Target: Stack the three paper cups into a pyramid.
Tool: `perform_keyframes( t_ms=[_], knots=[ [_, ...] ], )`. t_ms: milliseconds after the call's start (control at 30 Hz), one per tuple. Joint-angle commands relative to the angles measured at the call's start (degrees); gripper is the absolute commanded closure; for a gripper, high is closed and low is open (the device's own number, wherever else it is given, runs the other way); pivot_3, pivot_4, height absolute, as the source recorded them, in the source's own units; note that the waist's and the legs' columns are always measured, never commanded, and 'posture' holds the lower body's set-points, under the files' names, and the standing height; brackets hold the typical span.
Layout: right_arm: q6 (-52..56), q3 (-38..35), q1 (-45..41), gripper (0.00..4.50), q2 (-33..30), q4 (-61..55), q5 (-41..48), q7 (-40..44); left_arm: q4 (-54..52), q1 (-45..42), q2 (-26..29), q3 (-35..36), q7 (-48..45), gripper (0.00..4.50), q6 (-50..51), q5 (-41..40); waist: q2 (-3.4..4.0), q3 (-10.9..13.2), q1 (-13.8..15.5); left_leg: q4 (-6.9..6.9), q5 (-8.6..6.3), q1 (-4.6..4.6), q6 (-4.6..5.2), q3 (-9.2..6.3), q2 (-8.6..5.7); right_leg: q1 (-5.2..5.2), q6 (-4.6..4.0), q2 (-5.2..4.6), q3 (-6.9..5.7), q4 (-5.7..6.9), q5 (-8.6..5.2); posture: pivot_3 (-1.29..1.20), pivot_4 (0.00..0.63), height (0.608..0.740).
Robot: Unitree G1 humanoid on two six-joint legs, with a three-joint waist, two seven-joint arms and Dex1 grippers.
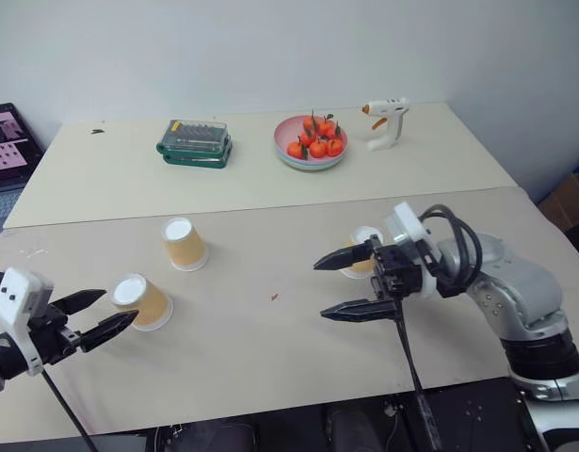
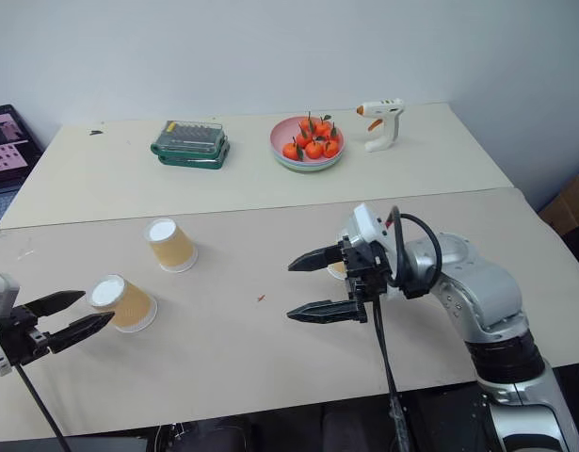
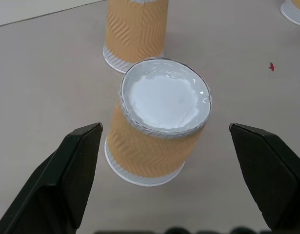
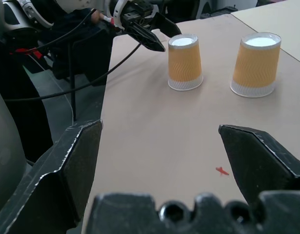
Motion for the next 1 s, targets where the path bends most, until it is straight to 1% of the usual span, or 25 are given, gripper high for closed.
perform_keyframes(
  t_ms=[33,167,467,500,533,600,633,667,833,1000],
  knots=[
    [-3.03,-0.08,-2.82,0.00,1.10,1.96,-1.06,0.41,0.50,-1.42,0.81,-0.82,0.21,0.05,-1.59,0.78,0.00,0.00,0.09,0.00,0.00,0.00,-0.01,0.00,0.00,0.00,0.00,0.00,0.00,0.00,0.00,0.00,0.150,0.725],
    [-3.85,0.06,-3.61,0.00,1.86,3.13,-1.49,0.45,1.66,-2.74,0.73,-3.30,0.53,0.05,-2.66,2.32,0.00,0.00,0.08,0.00,0.00,-0.01,-0.01,-0.02,0.00,-0.03,-0.01,0.00,-0.03,0.01,0.00,0.00,0.150,0.725],
    [-4.70,-0.35,-2.15,0.00,1.76,2.69,-2.27,-0.65,6.32,-9.32,0.40,-8.99,1.60,0.05,-5.20,5.39,0.00,0.00,0.04,0.00,0.01,-0.02,-0.03,-0.03,0.00,-0.04,-0.02,0.00,-0.04,0.01,0.01,0.00,0.150,0.725],
    [-4.76,-0.37,-1.93,0.00,1.71,2.50,-2.39,-0.71,6.91,-9.98,0.27,-9.56,1.84,0.58,-5.72,5.89,0.00,0.00,0.06,0.00,0.01,-0.02,-0.03,-0.03,0.00,-0.05,-0.02,0.00,-0.03,0.01,0.02,0.00,0.150,0.725],
    [-4.78,-0.41,-1.69,0.00,1.63,2.31,-2.41,-0.73,7.47,-10.78,0.10,-10.07,1.71,0.79,-6.00,5.86,0.00,0.00,0.05,0.00,0.01,-0.02,-0.03,-0.03,0.00,-0.05,-0.02,0.00,-0.03,0.01,0.02,0.00,0.150,0.725],
    [-4.57,-0.58,-1.23,0.00,1.52,1.87,-2.21,-0.91,7.83,-12.16,0.15,-11.34,1.72,1.54,-6.31,6.06,0.00,0.00,0.02,0.00,0.01,-0.02,-0.04,-0.03,0.00,-0.05,-0.02,0.00,-0.03,0.01,0.02,0.00,0.150,0.725],
    [-4.61,-0.63,-1.04,0.00,1.46,1.75,-2.26,-1.01,7.78,-12.99,0.22,-12.20,1.97,1.82,-6.11,6.38,0.00,0.00,0.04,0.00,0.01,-0.02,-0.04,-0.03,0.00,-0.06,-0.02,0.00,-0.03,0.02,0.02,0.00,0.150,0.725],
    [-4.53,-0.72,-0.93,0.00,1.48,1.77,-2.26,-1.21,7.40,-13.72,0.26,-13.07,2.05,2.01,-6.06,6.63,0.00,0.00,0.05,0.00,0.01,-0.03,-0.04,-0.03,0.00,-0.05,-0.02,0.00,-0.04,0.02,0.02,0.00,0.150,0.725],
    [-4.81,-0.51,-0.78,0.00,1.46,1.94,-2.49,-1.47,2.93,-18.43,0.26,-18.13,1.71,2.01,-4.79,5.32,0.00,0.00,0.18,0.00,0.02,-0.04,-0.06,-0.04,-0.01,-0.05,-0.02,-0.01,-0.03,0.01,0.03,0.00,0.150,0.725],
    [-5.07,-0.57,-0.85,0.00,1.61,2.09,-2.75,-2.06,-3.85,-25.57,-0.99,-26.84,1.18,2.01,-0.54,1.68,-0.01,0.00,0.37,0.00,0.07,-0.08,-0.14,-0.07,-0.03,-0.05,-0.01,-0.02,-0.04,0.00,0.04,0.00,0.150,0.725]
  ],
)
